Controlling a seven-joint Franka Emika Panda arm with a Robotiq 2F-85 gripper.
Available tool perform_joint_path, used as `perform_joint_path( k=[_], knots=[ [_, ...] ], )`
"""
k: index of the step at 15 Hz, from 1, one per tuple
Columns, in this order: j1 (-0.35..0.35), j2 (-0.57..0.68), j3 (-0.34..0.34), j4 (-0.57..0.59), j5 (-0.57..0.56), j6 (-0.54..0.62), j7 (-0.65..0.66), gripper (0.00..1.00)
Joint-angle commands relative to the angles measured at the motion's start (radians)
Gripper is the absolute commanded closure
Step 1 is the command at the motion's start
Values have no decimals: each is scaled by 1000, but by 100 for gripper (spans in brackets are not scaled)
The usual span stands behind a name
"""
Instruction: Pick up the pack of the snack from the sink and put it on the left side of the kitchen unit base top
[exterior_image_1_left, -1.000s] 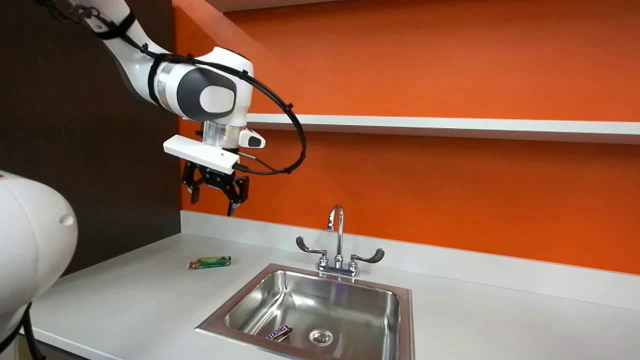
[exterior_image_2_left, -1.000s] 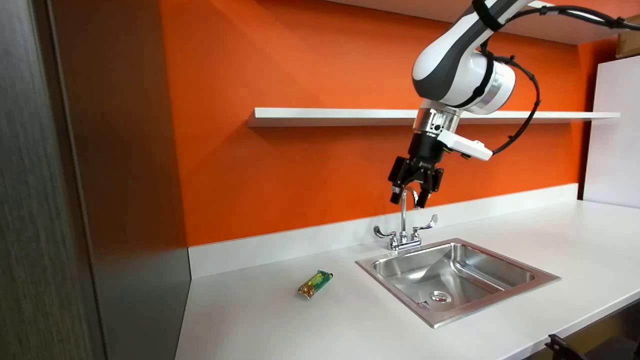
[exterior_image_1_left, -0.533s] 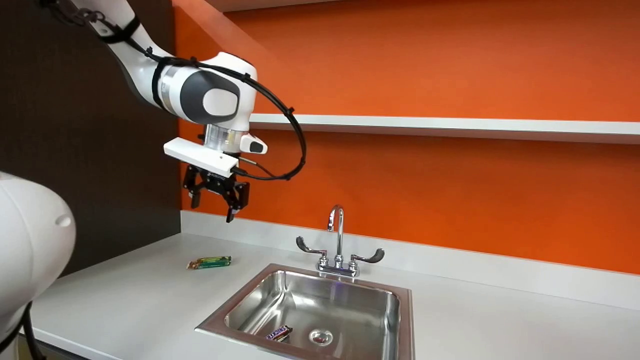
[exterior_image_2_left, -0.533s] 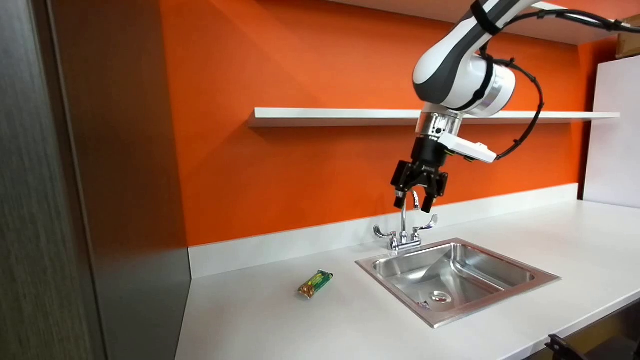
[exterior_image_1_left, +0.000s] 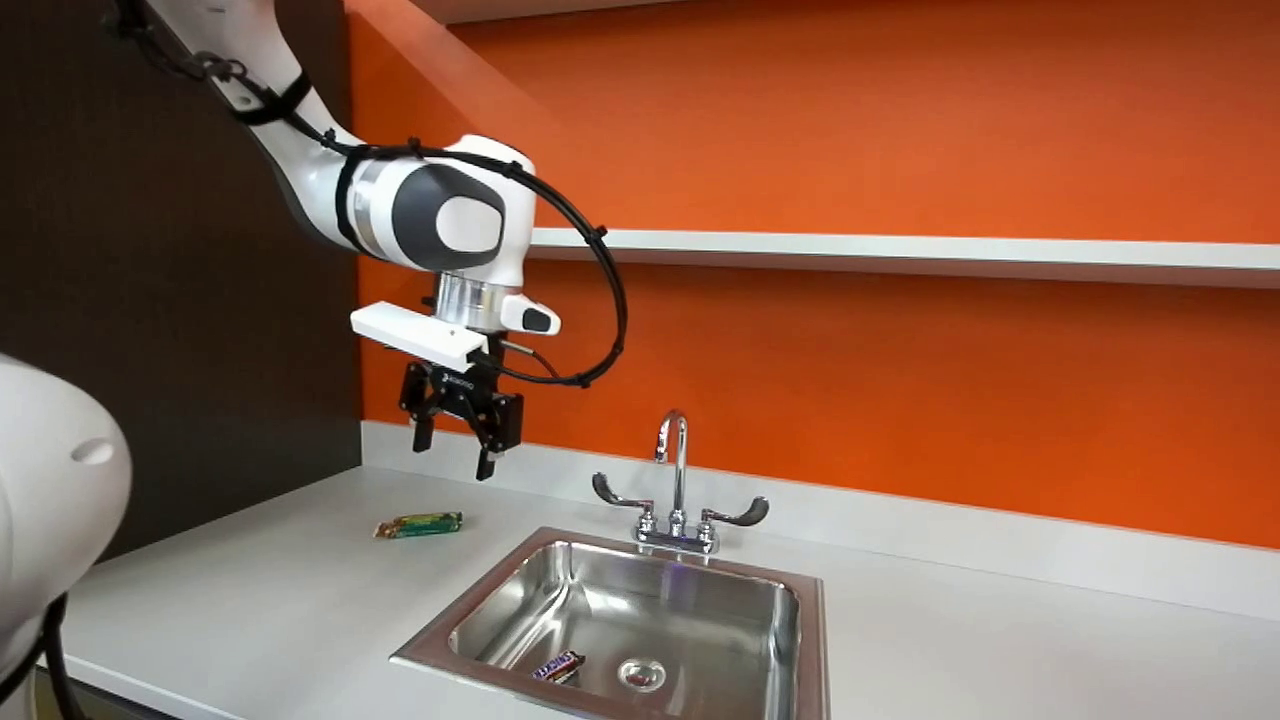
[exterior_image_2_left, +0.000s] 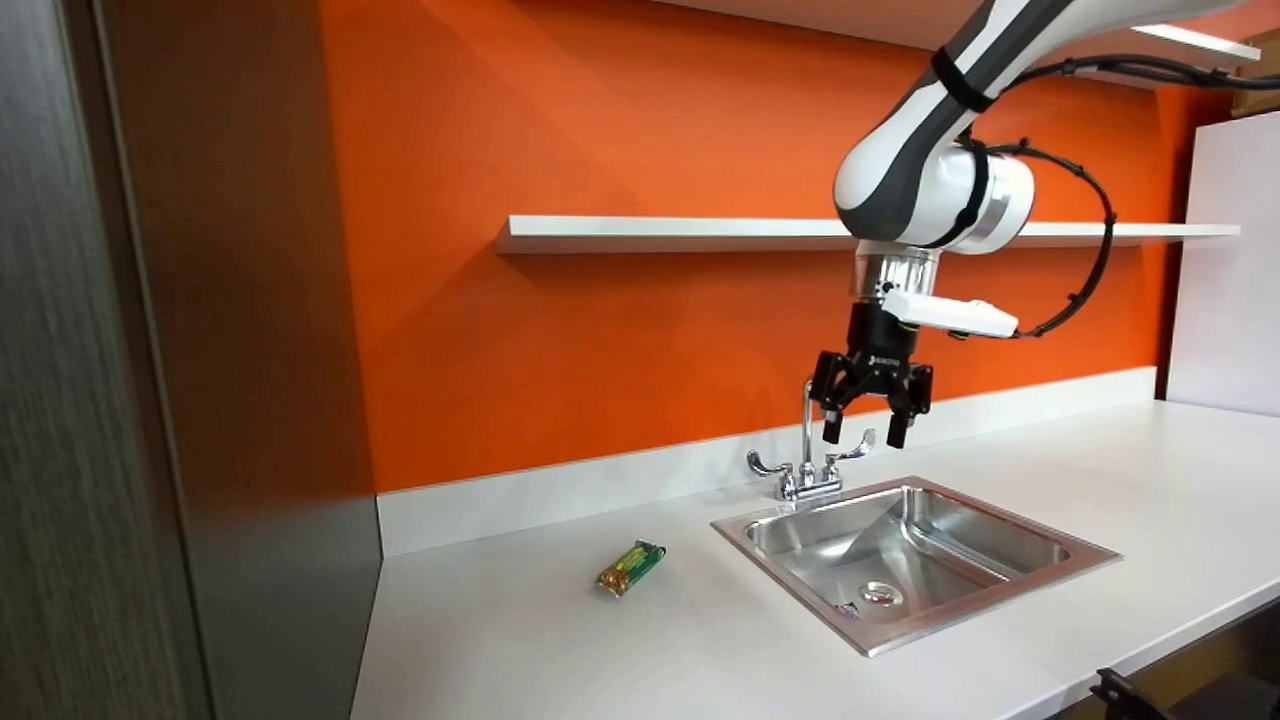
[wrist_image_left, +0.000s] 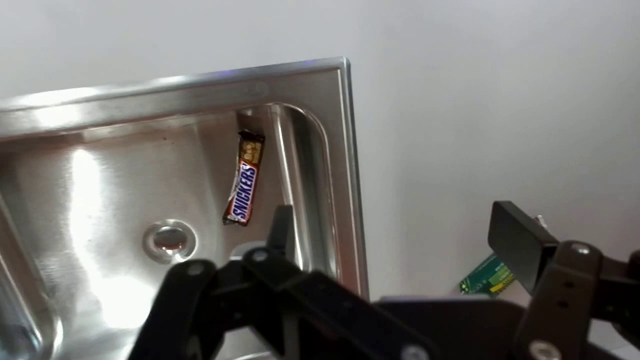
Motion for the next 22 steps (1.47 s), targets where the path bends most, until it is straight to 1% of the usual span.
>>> perform_joint_path(
  k=[1,5,11,16,22],
  knots=[
    [-58,54,31,35,-58,-12,81,0],
    [-86,120,20,49,-74,33,99,0],
    [-120,257,13,97,-111,128,110,0],
    [-121,385,14,145,-157,192,136,0],
    [-114,517,10,184,-167,266,153,0]
  ],
)
